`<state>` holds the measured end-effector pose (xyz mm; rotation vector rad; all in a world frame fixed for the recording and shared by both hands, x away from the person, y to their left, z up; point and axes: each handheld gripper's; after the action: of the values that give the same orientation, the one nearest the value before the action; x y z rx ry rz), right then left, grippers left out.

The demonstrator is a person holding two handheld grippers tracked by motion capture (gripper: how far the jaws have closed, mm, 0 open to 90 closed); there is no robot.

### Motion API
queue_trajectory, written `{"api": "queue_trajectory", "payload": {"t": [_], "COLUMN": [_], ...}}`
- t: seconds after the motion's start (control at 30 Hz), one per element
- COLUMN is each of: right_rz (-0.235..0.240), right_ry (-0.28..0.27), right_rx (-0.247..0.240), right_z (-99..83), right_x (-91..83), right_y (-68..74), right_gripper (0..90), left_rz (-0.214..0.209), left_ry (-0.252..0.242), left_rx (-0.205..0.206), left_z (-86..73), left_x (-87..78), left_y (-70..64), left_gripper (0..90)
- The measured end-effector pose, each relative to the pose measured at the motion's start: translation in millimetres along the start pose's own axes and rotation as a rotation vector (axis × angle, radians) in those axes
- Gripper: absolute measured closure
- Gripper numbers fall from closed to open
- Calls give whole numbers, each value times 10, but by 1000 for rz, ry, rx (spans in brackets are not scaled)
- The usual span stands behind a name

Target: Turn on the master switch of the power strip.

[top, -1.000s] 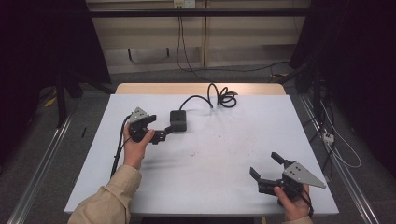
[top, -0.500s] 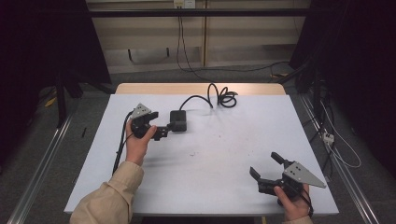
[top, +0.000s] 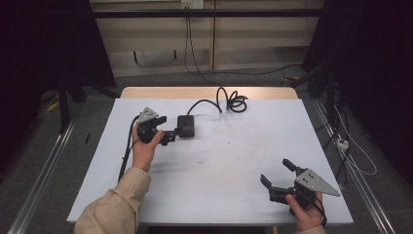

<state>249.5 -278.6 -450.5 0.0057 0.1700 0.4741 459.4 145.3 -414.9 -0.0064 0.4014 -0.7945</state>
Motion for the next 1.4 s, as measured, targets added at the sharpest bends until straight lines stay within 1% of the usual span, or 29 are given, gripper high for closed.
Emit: {"api": "queue_trajectory", "payload": {"t": [0.27,0.37,0.5,0.57,0.67,0.8,0.9,0.97,1.03,1.1,1.2,1.23,1.27,1.3,1.4], "right_rz": [1,-5,-9,-11,-13,-13,-12,-12,-13,-12,-13,-14,-14,-14,-14], "right_ry": [0,-5,-7,-9,-10,-12,-10,-11,-12,-12,-12,-13,-13,-13,-14], "right_rx": [-3,0,0,4,0,-1,-1,-1,-2,-3,-4,-3,-3,-3,-1], "right_z": [2,9,10,11,13,16,15,16,17,19,20,21,21,21,20], "right_x": [1,-4,-10,-12,-16,-18,-17,-16,-15,-15,-15,-16,-16,-16,-18], "right_y": [3,5,1,1,-4,-4,-4,-4,-4,-5,-5,-8,-8,-11,-14], "right_gripper": [44,46,48,49,50,51,51,52,52,54,56,56,56,56,56], "left_rz": [-12,-17,-7,-7,-2,-1,7,8,8,4,0,-2,-1,-2,-3], "left_ry": [9,8,16,20,27,30,40,47,54,56,67,65,64,68,68], "left_rx": [7,3,15,9,10,8,7,0,5,5,4,-1,-2,6,-1], "left_z": [40,48,52,51,52,64,61,57,60,69,82,86,90,96,108], "left_x": [35,50,71,82,100,118,133,149,154,168,193,203,210,214,231], "left_y": [-7,-6,-8,-8,-2,0,11,24,32,31,21,15,13,17,10], "left_gripper": [195,234,255,271,294,348,362,407,415,454,470,494,494,505,530]}}
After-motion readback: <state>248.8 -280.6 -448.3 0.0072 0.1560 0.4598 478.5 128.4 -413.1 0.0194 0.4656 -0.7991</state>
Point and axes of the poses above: each handheld gripper's, and its own axes: x roughly forward along the jaws, z roughly out of its top, y roughly to its left, and after that the axes turned 2 degrees about -y, right-handed
